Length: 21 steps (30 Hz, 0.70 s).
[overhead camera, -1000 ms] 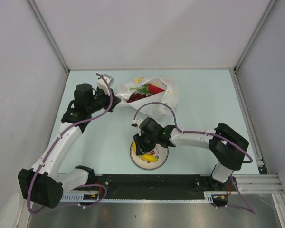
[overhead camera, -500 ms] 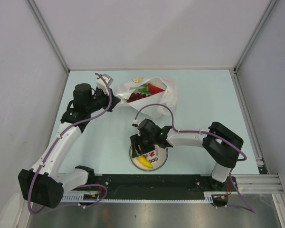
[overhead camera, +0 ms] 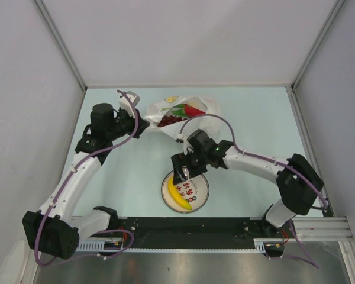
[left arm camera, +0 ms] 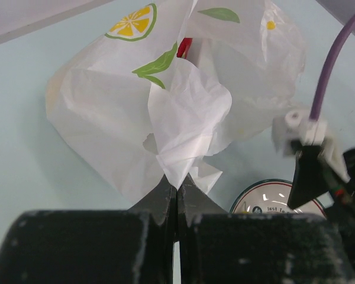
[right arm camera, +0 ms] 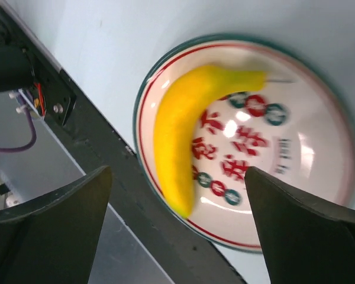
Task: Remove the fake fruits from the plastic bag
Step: Place the fake fruit on the plate, then adjust the plastic bag at the center of the board.
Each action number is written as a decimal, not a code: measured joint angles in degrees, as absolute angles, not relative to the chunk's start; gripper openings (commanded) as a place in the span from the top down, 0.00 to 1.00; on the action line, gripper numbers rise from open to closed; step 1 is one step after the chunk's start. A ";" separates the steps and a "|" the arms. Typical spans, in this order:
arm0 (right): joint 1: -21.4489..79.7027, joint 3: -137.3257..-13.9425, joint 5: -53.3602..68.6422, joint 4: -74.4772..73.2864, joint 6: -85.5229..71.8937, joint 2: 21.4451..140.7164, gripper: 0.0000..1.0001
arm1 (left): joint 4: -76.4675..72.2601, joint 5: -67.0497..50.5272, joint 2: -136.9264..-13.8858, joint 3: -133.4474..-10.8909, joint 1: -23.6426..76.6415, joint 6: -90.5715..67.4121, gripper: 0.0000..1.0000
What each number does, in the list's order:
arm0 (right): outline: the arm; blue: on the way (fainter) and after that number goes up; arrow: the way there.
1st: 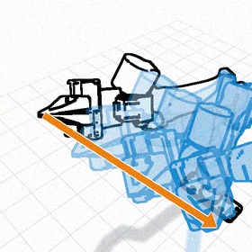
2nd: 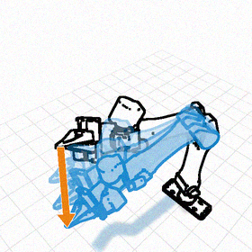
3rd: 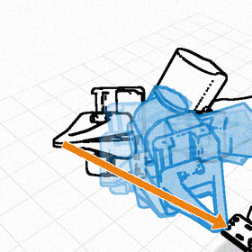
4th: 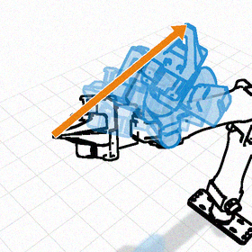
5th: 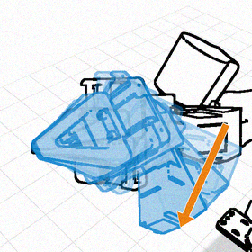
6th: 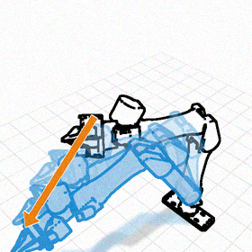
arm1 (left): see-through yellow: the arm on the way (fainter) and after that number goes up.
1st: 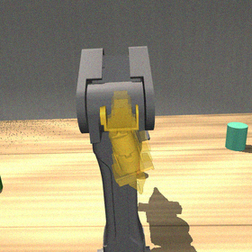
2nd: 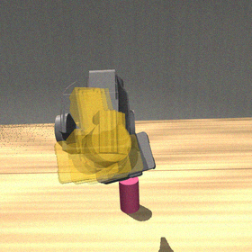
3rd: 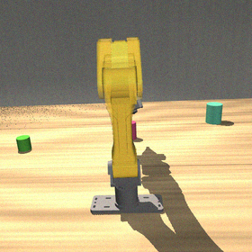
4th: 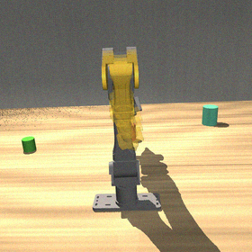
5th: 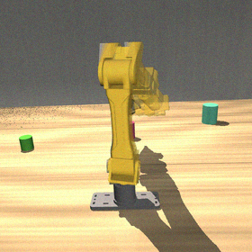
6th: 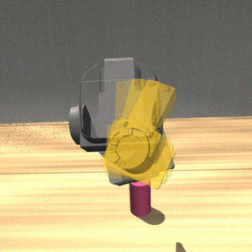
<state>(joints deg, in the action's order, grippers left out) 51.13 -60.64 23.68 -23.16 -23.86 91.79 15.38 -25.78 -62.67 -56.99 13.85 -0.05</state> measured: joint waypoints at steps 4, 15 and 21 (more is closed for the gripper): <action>44.69 -64.29 23.77 -28.16 -17.50 86.63 0.10 | 15.33 -25.76 -62.67 -57.65 13.85 -0.05 1.00; 34.22 -75.59 18.11 -18.65 -10.46 82.61 0.65 | 19.14 -27.24 -64.55 -61.98 13.80 4.71 1.00; 33.28 -79.11 14.48 -10.79 -10.90 97.21 0.66 | 21.87 -30.26 -65.71 -62.85 13.74 8.19 1.00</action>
